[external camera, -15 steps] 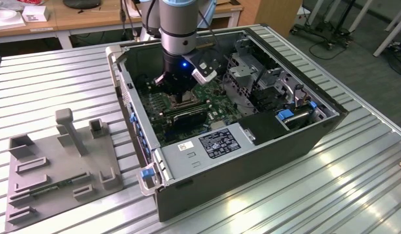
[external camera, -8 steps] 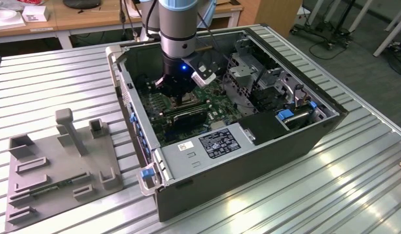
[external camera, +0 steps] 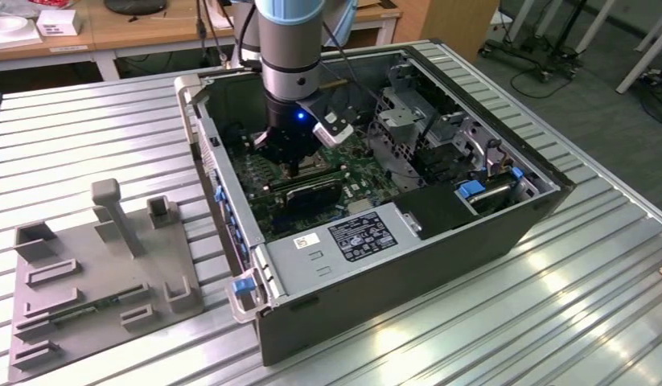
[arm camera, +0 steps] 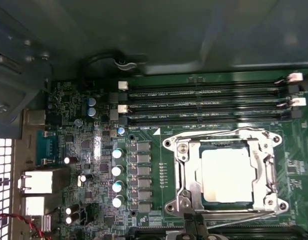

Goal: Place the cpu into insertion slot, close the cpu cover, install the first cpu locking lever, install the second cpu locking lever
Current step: 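Install the second cpu locking lever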

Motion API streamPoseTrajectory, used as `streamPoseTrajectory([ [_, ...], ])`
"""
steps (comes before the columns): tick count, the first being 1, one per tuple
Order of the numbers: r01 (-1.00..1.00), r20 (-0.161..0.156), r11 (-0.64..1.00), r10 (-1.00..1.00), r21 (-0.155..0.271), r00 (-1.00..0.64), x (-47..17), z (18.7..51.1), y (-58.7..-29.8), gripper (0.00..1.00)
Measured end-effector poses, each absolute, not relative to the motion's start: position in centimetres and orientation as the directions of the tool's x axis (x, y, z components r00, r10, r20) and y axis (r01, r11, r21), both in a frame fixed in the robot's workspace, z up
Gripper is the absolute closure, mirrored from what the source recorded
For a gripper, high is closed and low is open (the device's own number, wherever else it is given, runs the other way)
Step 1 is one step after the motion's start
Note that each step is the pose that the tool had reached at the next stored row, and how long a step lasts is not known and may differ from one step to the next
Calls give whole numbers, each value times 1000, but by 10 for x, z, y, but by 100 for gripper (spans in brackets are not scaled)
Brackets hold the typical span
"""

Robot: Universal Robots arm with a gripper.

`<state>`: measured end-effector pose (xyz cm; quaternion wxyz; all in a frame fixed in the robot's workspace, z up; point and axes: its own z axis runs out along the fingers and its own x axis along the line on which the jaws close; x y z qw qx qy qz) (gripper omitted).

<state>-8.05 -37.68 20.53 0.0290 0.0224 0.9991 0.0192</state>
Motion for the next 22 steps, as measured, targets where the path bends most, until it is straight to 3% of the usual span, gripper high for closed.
streamPoseTrajectory([
  [22,43,-78,998,47,53,-996,-87,201,-377,90],
])
